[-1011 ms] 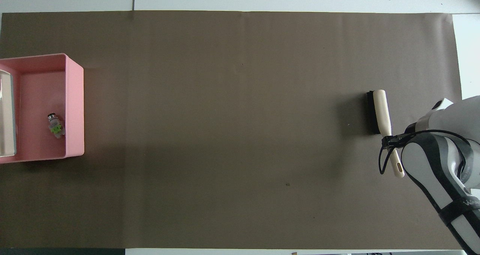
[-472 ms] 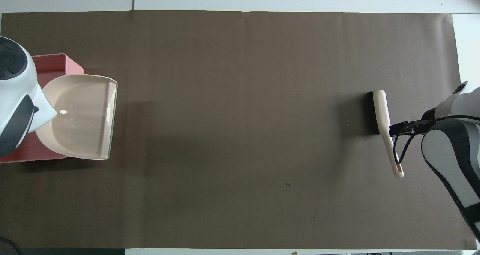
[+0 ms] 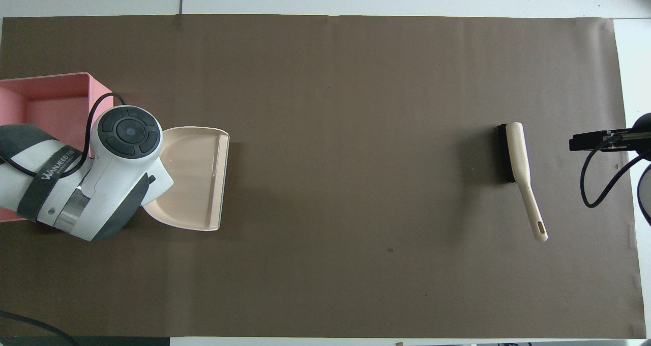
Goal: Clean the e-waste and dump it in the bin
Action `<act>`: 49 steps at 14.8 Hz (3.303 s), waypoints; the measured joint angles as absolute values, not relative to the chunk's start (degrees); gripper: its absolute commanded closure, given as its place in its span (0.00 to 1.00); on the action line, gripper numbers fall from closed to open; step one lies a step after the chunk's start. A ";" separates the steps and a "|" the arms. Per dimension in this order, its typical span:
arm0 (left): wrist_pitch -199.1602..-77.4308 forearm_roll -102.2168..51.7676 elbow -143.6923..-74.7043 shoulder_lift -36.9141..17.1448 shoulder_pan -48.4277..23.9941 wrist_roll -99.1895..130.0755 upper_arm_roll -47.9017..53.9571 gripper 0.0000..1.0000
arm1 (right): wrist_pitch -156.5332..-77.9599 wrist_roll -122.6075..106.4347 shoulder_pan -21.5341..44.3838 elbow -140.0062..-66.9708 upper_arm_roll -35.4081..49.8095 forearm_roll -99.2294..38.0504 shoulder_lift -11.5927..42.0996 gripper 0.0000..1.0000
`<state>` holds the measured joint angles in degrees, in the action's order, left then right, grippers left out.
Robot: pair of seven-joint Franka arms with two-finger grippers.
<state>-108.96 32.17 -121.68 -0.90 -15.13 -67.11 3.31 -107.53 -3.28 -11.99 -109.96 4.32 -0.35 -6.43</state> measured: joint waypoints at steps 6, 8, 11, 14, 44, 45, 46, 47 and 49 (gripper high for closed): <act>-111.65 29.46 -122.90 -3.46 -16.29 -66.17 3.25 1.00 | -89.46 3.84 -10.24 -90.35 4.13 1.00 -0.47 0.00; -112.28 29.32 -122.92 -4.33 -16.90 -66.11 3.25 1.00 | -88.19 3.84 -9.25 -90.22 2.69 1.01 -0.37 0.00; -113.54 29.30 -123.26 -5.14 -17.61 -64.62 3.20 0.88 | -87.37 4.90 -0.70 -91.80 -6.15 1.04 -1.45 0.00; -113.71 29.23 -123.41 -5.15 -17.65 -62.58 3.18 0.42 | -87.37 4.92 -0.93 -92.45 -6.14 1.05 -1.99 0.00; -95.77 -0.42 -96.68 2.59 -1.01 4.16 1.33 0.02 | -87.37 4.92 0.41 -92.08 -4.83 1.05 -2.52 0.00; -94.63 -0.43 -95.55 2.58 -0.78 4.16 1.32 0.02 | -87.37 4.92 0.41 -92.08 -4.83 1.05 -2.52 0.00; -93.74 -0.43 -94.75 2.58 -0.61 4.16 1.32 0.02 | -87.37 4.92 0.41 -92.08 -4.83 1.05 -2.52 0.00; -93.17 -0.43 -94.29 2.57 -0.52 4.16 1.32 0.02 | -87.37 4.92 0.41 -92.08 -4.82 1.05 -2.52 0.00; -91.73 -0.44 -93.61 2.57 -0.47 4.16 1.30 0.02 | -87.37 4.92 0.41 -92.08 -4.81 1.05 -2.52 0.00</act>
